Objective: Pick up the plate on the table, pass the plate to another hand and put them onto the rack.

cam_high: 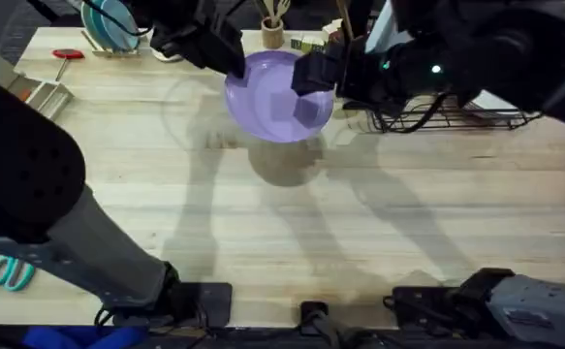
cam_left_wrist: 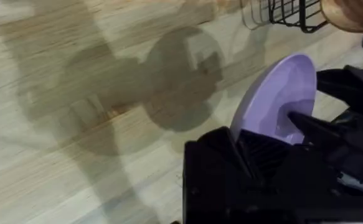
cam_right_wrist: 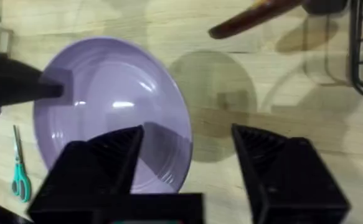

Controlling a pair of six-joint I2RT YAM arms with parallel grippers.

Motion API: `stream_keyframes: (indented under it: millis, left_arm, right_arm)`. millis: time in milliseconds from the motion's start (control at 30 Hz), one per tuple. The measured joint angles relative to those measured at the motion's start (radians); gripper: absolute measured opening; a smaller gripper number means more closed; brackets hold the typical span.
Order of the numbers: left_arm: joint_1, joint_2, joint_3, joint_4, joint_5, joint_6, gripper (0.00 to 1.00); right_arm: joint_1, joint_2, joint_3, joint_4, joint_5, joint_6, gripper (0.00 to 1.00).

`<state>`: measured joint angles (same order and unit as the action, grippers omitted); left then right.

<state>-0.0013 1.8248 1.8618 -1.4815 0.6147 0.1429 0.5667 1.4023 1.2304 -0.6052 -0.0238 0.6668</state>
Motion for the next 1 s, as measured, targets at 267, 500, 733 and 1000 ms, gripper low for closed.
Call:
stream_keyframes:
  millis: [267, 500, 733, 1000]
  left_arm:
    - [0.0, 0.0, 0.0, 0.0, 0.003, 0.0, 0.041]
    - [0.004, 0.0, 0.0, 0.004, -0.011, 0.001, 0.041]
    - [0.006, 0.0, 0.0, -0.006, -0.012, 0.005, 0.125]
    - [0.003, 0.0, 0.0, -0.014, 0.008, 0.009, 0.836]
  right_arm:
    - [0.0, 0.026, 0.0, 0.001, 0.0, 0.026, 0.37]
    - [0.0, 0.025, 0.005, 0.007, -0.012, 0.037, 0.031]
    - [0.0, 0.025, 0.009, 0.007, -0.016, 0.037, 0.031]
    - [0.002, 0.025, 0.009, 0.003, -0.019, 0.036, 0.029]
